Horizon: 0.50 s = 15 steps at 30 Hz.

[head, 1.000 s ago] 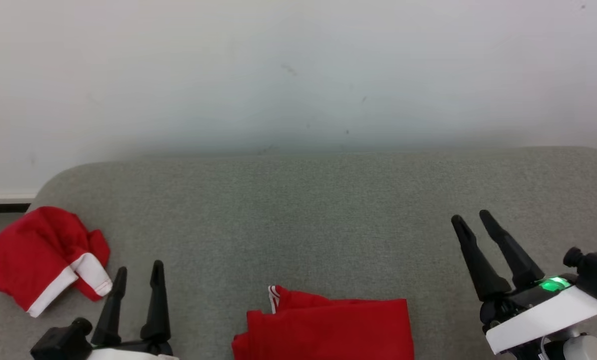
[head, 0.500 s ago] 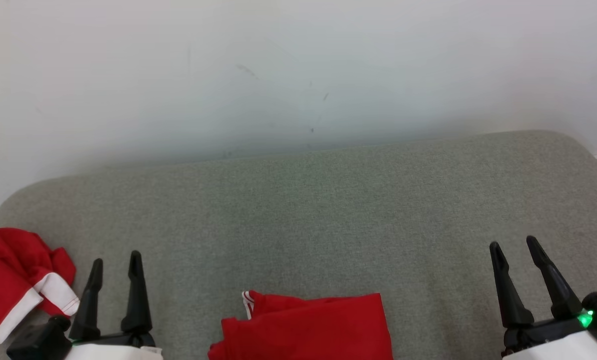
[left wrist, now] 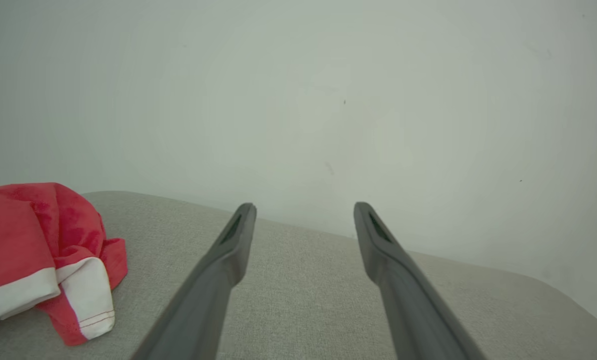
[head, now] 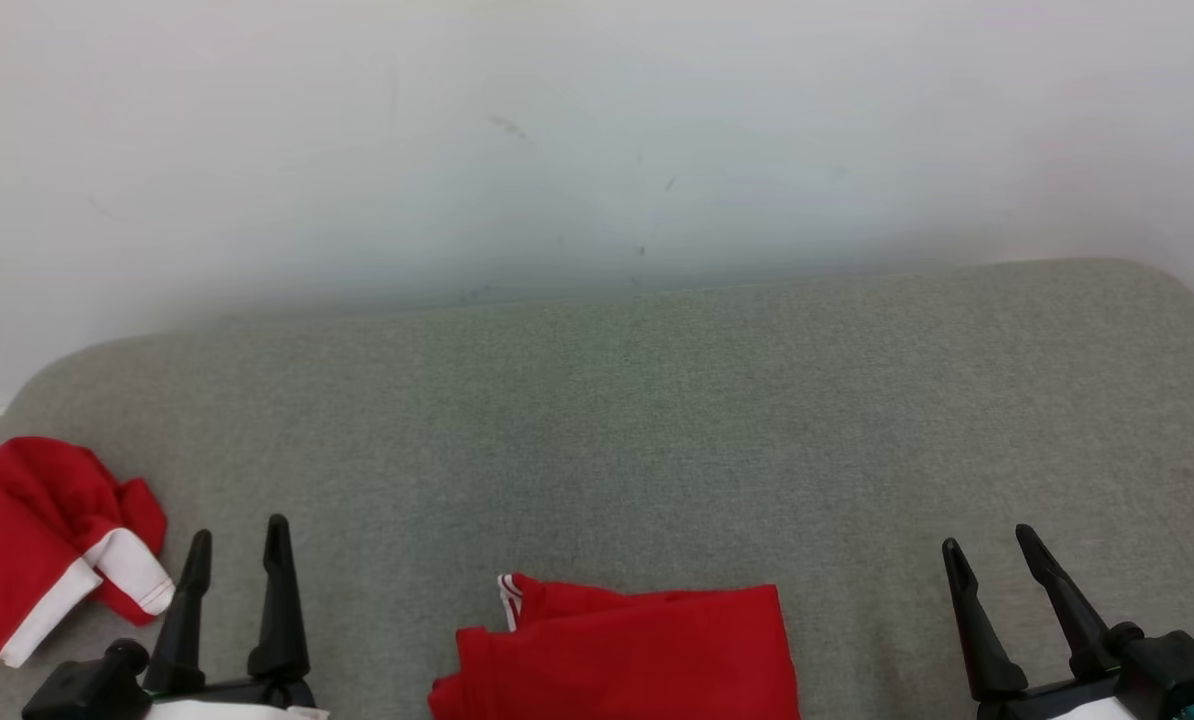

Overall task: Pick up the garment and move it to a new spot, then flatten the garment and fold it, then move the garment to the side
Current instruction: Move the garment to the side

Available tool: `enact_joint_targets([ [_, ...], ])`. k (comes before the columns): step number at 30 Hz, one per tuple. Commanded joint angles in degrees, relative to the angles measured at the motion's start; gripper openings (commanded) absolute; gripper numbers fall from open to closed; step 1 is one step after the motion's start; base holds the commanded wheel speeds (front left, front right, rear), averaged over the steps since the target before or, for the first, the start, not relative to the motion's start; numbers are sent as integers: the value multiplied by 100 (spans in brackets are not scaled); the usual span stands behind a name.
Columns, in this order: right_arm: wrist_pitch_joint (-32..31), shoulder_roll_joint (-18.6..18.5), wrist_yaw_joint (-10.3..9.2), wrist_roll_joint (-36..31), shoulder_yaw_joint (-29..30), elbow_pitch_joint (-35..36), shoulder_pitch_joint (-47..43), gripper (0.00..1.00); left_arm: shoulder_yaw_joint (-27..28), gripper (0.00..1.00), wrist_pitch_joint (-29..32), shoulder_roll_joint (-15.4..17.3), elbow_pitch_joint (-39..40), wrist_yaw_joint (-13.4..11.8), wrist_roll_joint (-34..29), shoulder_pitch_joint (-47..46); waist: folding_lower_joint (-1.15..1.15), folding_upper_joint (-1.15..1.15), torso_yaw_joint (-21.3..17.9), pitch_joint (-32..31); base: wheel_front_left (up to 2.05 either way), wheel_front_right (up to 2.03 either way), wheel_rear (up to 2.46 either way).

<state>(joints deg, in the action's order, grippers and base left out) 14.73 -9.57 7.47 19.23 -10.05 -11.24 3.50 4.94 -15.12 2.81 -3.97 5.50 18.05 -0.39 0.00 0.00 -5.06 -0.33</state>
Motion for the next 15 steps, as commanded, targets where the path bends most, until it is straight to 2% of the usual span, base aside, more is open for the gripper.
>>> enact_joint_targets([
  [1, 37, -13, 2, -16, -13, -43, 65, 100, 3, 100, 0, 19, 0, -19, -49, 61, 0, 0, 32, -7, 0, 0, 0],
  [6, -131, -54, 2, -29, -114, -219, 89, 100, -41, 100, -1, 19, -34, 0, -47, 13, 0, 0, 138, -32, 0, 0, 0],
  [9, -464, 18, 2, 44, -286, -363, 114, 100, -65, 100, -1, 19, -43, 14, -56, -16, 0, 0, 204, -37, 0, 0, 0],
  [15, -1535, 230, 2, 694, -853, -760, 160, 100, -163, 100, -1, 20, -60, 36, -63, -46, 0, 0, 406, -33, 0, 0, 0],
])
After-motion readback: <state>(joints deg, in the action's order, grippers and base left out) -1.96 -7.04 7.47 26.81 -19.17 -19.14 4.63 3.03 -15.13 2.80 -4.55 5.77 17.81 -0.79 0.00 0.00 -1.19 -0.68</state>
